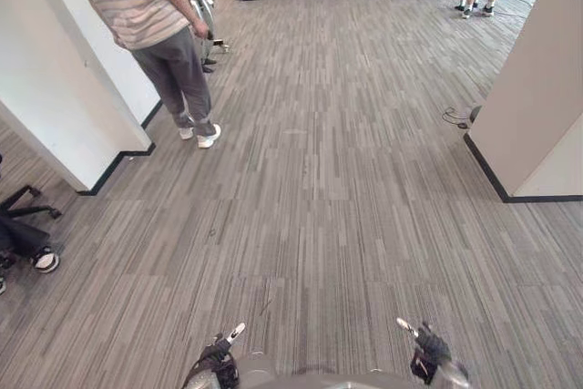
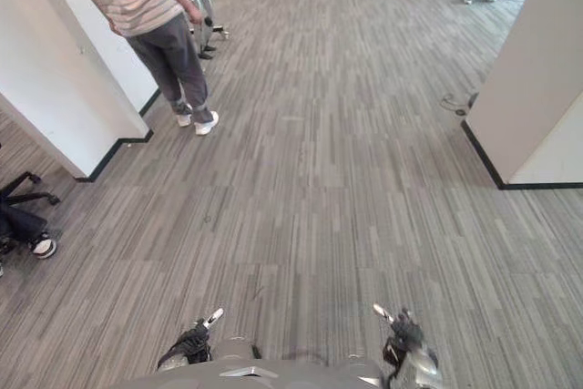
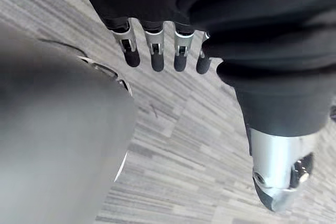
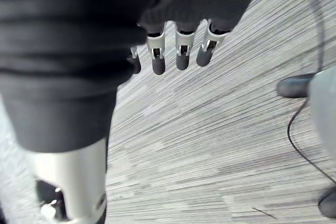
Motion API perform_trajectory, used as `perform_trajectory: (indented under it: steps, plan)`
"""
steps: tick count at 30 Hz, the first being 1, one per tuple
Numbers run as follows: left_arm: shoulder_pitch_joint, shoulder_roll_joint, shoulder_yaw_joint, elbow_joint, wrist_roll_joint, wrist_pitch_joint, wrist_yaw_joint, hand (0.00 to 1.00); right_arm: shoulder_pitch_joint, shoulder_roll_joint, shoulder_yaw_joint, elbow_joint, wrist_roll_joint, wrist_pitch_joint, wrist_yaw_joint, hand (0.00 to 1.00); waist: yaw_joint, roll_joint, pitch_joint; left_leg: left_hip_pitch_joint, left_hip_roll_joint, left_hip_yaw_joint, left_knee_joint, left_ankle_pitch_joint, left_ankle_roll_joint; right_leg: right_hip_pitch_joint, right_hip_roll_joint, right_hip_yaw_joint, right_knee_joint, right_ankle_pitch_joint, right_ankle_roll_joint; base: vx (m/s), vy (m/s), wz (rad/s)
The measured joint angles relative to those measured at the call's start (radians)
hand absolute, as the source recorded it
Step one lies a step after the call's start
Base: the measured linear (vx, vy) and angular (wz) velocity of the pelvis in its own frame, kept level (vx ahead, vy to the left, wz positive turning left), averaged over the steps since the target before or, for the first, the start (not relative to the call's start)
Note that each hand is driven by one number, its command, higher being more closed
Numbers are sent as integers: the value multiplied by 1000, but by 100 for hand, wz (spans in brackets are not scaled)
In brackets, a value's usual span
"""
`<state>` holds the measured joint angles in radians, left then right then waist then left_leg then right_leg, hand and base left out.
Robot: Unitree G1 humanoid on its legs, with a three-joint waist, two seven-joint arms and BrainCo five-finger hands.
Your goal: Organize washtable
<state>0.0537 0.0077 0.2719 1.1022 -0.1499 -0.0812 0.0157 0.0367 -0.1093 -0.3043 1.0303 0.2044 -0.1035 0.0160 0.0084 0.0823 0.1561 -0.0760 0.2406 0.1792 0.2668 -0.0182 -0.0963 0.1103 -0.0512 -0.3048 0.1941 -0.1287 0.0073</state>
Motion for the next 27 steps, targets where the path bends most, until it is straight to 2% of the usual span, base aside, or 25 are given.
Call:
perform_trajectory:
  steps: [4,6,7,14,19,20,22,23,24,25,26,27]
  plan:
    - [-17,52,-64,26,2,-2,-1,0,48,38,16,55,10,8,-1,0,-21,-76,0,88,-89,42,-68,-14,10,36,-80,45,3,-35,47,280,67,-23]
    - [-18,63,-88,33,2,-1,-2,0,70,36,-5,79,9,9,5,0,-28,-90,-14,124,-123,57,-132,-3,20,55,-103,45,-30,-28,61,212,30,-4]
    - [-17,81,-194,57,9,-9,-5,0,120,36,-96,149,0,49,28,0,-28,-101,-40,203,-151,41,-360,120,17,65,-92,25,-86,-13,85,91,8,-2]
    - [-17,81,-194,58,9,-8,-6,0,122,35,-98,150,0,49,29,0,-28,-100,-43,198,-150,44,-361,120,17,64,-91,25,-99,-12,86,0,0,0]
    - [-17,85,-190,67,4,-8,-11,0,110,36,-134,159,4,64,39,0,-28,-95,-63,139,-152,47,-360,117,19,18,-97,19,-121,-6,99,21,8,1]
    - [-17,85,-187,68,3,-7,-12,0,108,36,-139,160,7,70,41,0,-27,-99,-65,124,-152,50,-351,107,22,10,-100,16,-124,-6,102,65,25,12]
    - [-23,87,-163,63,-2,-5,-18,0,84,36,-171,162,12,75,45,0,-26,-97,-62,17,-154,36,-201,29,37,-13,-119,-13,-133,-6,119,73,30,25]
    - [-27,86,-162,62,-6,-3,-19,0,75,35,-188,162,14,79,45,0,-26,-93,-61,-26,-161,33,-126,-18,62,-19,-138,-34,-118,-21,144,173,120,48]
    - [-27,85,-165,54,-25,-1,-21,0,71,27,-205,159,22,84,45,0,-26,-96,-60,-56,-191,46,-39,-70,94,-23,-187,-63,-66,-60,196,322,152,65]
    - [-23,82,-180,35,-28,0,-22,0,79,9,-208,157,56,83,46,0,-30,-94,-59,-53,-225,71,6,-109,108,-30,-229,-70,46,-73,212,300,171,62]
    - [-21,76,-189,37,-28,0,-23,0,74,-3,-208,154,65,82,47,0,-28,-75,-57,-50,-227,79,5,-146,103,-71,-249,-66,158,-81,203,253,197,52]
    - [-21,75,-194,43,-28,0,-24,0,65,-4,-212,149,96,78,48,0,-29,-74,-54,-34,-240,77,9,-160,111,-158,-302,-36,348,-71,177,133,288,30]
